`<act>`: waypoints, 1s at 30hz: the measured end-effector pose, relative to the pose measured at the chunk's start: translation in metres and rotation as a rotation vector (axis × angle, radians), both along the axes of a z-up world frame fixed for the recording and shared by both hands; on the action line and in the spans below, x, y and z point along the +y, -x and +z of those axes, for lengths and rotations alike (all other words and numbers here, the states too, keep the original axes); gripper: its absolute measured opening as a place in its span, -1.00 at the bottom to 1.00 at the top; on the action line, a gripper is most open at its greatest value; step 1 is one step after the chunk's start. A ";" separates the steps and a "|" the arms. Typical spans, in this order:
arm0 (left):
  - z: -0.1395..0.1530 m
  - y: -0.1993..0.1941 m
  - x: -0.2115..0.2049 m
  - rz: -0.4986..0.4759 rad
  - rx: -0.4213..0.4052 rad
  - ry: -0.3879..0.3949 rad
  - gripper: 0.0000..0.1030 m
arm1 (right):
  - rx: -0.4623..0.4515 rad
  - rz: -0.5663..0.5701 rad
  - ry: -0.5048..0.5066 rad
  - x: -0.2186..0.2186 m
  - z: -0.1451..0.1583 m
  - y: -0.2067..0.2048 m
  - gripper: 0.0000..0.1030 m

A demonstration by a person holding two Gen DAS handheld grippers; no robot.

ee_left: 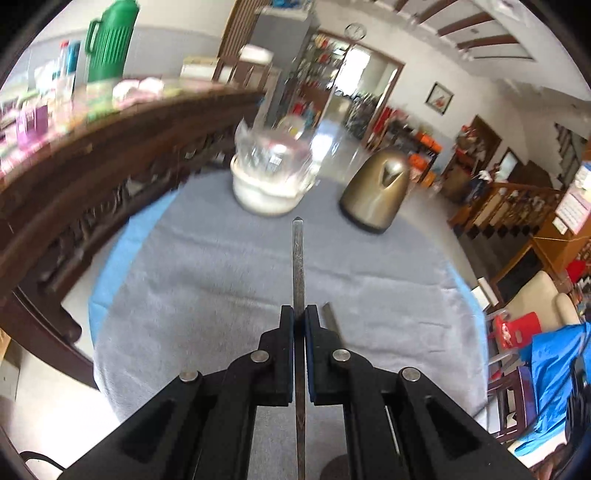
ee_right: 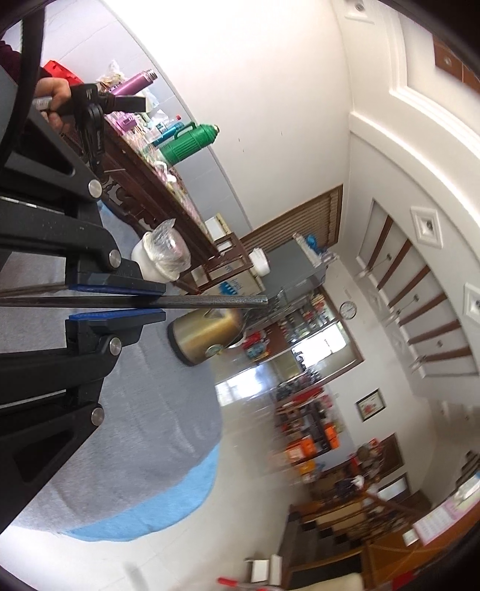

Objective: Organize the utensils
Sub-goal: 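Carry both held chopsticks up toward the black cup with both grippers, then insert both chopsticks into the black cup and open both grippers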

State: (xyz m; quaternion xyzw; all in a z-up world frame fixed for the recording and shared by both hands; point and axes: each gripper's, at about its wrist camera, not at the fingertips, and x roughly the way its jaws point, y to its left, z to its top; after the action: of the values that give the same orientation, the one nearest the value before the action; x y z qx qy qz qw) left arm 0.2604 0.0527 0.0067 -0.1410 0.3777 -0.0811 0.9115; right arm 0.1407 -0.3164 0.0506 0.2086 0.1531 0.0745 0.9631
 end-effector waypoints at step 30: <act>0.073 0.078 -0.039 -0.058 -0.296 0.070 -0.89 | -0.107 0.160 0.050 0.102 0.016 -0.010 -0.85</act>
State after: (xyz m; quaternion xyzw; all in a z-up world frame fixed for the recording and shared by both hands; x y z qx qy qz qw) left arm 0.1828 0.0134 0.0795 -0.1482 0.2399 -0.1407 0.9490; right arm 0.1511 -0.2145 0.0665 0.1672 0.1195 0.1582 0.9658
